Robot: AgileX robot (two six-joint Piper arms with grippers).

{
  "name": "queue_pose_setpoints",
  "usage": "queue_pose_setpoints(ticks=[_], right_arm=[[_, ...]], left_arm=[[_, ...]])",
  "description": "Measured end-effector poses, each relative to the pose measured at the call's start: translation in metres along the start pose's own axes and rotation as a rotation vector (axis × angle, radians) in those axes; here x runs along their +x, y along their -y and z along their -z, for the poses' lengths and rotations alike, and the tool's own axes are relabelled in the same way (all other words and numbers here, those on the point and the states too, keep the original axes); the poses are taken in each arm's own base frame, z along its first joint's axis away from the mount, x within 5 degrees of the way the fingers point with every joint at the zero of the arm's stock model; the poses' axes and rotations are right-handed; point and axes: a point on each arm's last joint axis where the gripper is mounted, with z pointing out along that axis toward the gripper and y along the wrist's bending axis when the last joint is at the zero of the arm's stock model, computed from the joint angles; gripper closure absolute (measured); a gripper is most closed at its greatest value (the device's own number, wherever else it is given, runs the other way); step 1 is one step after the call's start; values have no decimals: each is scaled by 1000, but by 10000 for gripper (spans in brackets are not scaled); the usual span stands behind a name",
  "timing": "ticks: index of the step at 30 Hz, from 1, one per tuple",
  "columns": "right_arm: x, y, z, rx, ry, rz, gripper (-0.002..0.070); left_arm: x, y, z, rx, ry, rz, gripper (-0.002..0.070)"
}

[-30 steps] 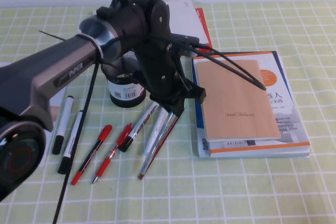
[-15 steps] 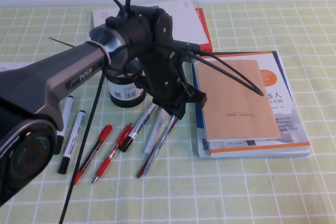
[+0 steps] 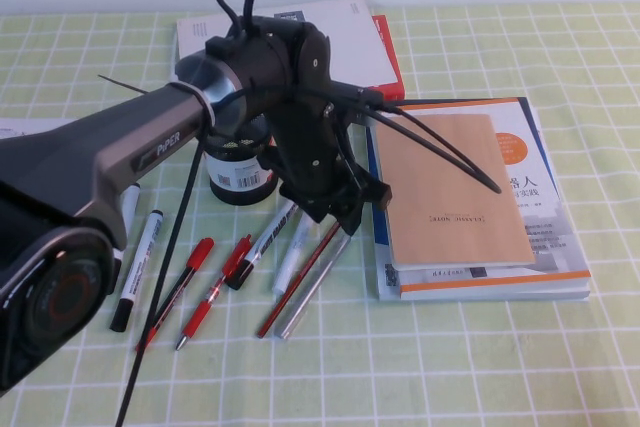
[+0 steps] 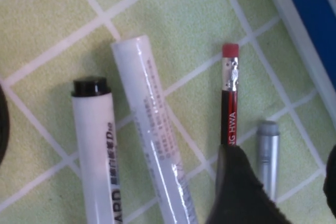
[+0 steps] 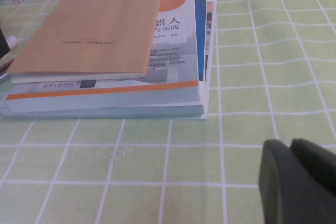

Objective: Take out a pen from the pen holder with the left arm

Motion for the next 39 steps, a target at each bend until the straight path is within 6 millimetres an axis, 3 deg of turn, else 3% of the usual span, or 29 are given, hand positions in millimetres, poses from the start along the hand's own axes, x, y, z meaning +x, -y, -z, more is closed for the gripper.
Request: queue_pose_setpoints(ticks=[4,8,13,16,22,32,39], right_arm=[[0,0,0,0,0,0,691],[0,0,0,0,0,0,691],[0,0,0,0,0,0,691],[0,0,0,0,0,0,691],[0,0,0,0,0,0,691],[0,0,0,-5,0,-13,691],[0,-1,0,-7,0,-18,691]], left_arm=[[2,1,4,-29,-12,-18,353],[5,10,26,-50,1,-39,373],[12,30,64,-61,65,-78,544],[29,43,88,-57,114,-105,641],[81,47,124,-69,309,-95,672],[201,32,178,-223,600,8,675],[269,27,179,-229,722,88,676]])
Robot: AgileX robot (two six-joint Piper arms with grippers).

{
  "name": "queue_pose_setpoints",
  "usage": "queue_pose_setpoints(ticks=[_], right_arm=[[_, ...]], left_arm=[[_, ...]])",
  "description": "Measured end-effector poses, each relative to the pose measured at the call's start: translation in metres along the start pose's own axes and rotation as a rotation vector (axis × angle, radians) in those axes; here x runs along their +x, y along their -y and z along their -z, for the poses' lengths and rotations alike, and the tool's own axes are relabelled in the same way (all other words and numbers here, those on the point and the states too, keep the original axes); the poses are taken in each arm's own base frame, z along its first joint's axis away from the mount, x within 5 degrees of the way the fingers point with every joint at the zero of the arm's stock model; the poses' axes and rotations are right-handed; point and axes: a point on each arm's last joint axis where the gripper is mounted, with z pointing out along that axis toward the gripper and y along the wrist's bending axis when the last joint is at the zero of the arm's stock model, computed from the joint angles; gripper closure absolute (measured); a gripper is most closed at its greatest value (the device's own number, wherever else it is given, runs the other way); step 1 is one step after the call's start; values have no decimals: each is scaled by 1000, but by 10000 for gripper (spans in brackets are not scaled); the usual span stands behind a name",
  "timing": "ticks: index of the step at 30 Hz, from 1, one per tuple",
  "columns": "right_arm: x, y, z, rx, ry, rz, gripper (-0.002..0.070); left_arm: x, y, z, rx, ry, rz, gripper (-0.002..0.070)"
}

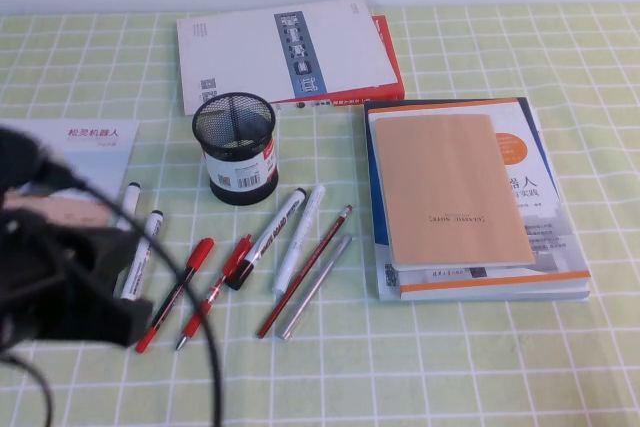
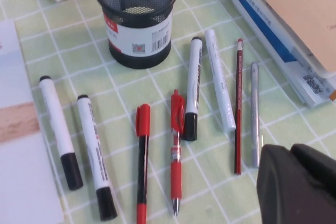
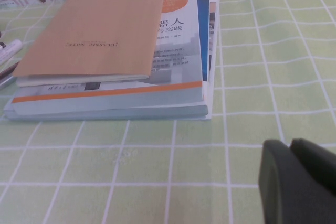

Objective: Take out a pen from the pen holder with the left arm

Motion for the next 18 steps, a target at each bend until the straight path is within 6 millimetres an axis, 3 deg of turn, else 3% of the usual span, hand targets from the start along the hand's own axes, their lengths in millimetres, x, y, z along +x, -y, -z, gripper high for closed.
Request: queue_pose_setpoints(ticks=[6,18], right_arm=[[0,0,0,0,0,-1,691],[0,0,0,-1,0,-3,691]], left_arm=[[24,-8,18,-24,25,-2,676],[22,-14,19,-82,101,-34,677]])
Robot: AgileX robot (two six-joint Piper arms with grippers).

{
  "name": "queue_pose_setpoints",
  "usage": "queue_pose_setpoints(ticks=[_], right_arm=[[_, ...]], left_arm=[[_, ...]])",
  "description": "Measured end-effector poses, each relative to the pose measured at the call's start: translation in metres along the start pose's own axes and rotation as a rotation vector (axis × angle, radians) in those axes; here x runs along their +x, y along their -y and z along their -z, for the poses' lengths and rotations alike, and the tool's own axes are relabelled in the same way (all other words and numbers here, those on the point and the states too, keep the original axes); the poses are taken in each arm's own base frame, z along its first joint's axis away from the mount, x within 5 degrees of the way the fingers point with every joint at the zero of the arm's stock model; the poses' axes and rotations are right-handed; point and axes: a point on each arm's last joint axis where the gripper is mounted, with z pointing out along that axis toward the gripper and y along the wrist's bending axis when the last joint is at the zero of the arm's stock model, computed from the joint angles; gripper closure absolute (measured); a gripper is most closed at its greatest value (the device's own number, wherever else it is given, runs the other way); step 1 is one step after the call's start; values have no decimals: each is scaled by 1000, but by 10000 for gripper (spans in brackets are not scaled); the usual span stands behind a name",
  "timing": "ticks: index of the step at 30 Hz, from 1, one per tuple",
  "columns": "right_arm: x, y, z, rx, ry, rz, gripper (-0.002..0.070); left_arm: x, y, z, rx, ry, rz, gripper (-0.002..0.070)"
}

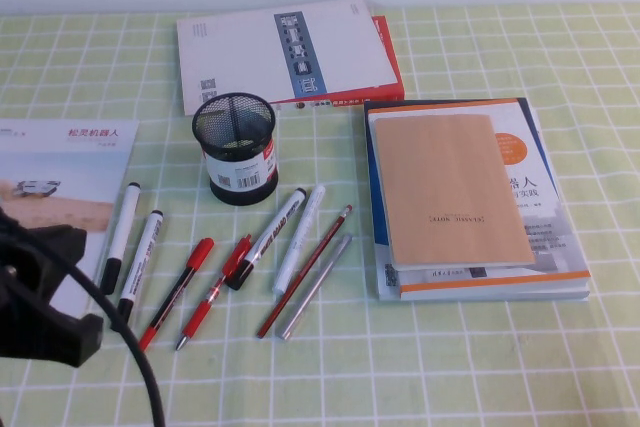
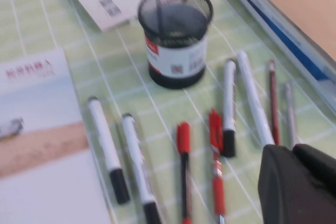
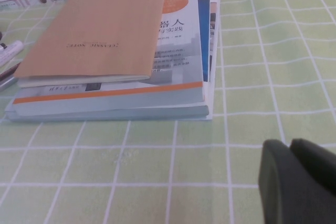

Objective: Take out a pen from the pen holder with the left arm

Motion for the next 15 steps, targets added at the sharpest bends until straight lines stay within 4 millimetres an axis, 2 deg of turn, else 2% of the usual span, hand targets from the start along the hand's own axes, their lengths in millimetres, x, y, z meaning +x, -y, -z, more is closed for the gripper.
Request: queue_pose_setpoints(ticks=[4,10,15], right_arm=[[0,0,0,0,0,0,691],[0,0,0,-1,0,-2,691],[0,0,0,-1,0,-4,691]], left_arm=[[10,-5,-5,-33,91,-15,678],[58,-21,3,-131,227,61,678],[92,-20,16,-211,418,4,678]])
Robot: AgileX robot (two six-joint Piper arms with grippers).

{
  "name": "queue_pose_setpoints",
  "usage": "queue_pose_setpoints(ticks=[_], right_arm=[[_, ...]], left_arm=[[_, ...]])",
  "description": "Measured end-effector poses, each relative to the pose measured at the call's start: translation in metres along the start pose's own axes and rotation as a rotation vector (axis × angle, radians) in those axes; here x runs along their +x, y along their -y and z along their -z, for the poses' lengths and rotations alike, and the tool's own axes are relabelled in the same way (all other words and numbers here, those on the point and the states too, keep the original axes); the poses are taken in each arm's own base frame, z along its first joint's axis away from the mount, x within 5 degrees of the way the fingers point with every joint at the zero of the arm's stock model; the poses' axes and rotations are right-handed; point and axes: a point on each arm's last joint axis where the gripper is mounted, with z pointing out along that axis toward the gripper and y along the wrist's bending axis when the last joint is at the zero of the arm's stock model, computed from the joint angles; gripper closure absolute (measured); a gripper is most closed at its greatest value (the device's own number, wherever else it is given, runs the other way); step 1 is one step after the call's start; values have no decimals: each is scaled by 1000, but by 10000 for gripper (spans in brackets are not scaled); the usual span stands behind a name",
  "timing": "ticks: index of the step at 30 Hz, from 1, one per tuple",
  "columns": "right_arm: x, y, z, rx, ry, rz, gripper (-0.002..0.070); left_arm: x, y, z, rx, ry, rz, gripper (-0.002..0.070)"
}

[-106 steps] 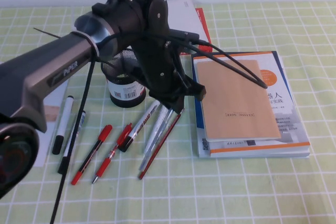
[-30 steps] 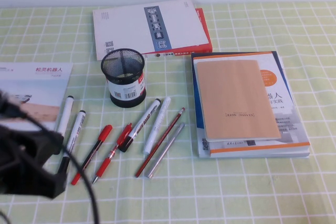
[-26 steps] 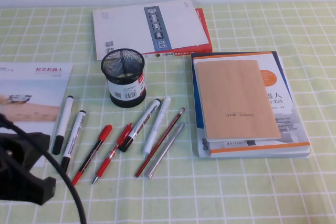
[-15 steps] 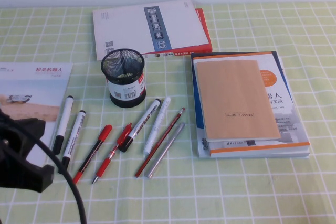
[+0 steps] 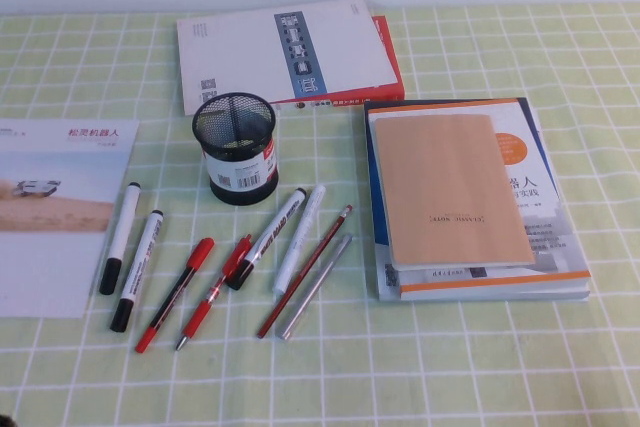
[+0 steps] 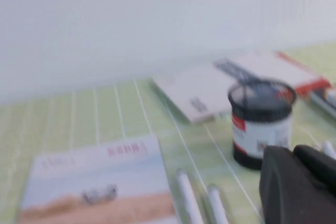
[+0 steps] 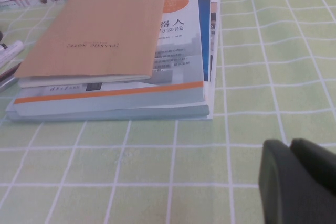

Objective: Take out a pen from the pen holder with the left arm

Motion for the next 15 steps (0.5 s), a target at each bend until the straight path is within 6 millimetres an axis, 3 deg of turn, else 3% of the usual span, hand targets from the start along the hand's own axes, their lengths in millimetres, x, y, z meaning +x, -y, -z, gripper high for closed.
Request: queue_pose_setpoints(ticks=[7,15], right_arm=[[0,0,0,0,0,0,691],[0,0,0,0,0,0,691]], left_arm=[[41,5,14,-72,189,-25,678],[65,7,10,-81,50,18,678]])
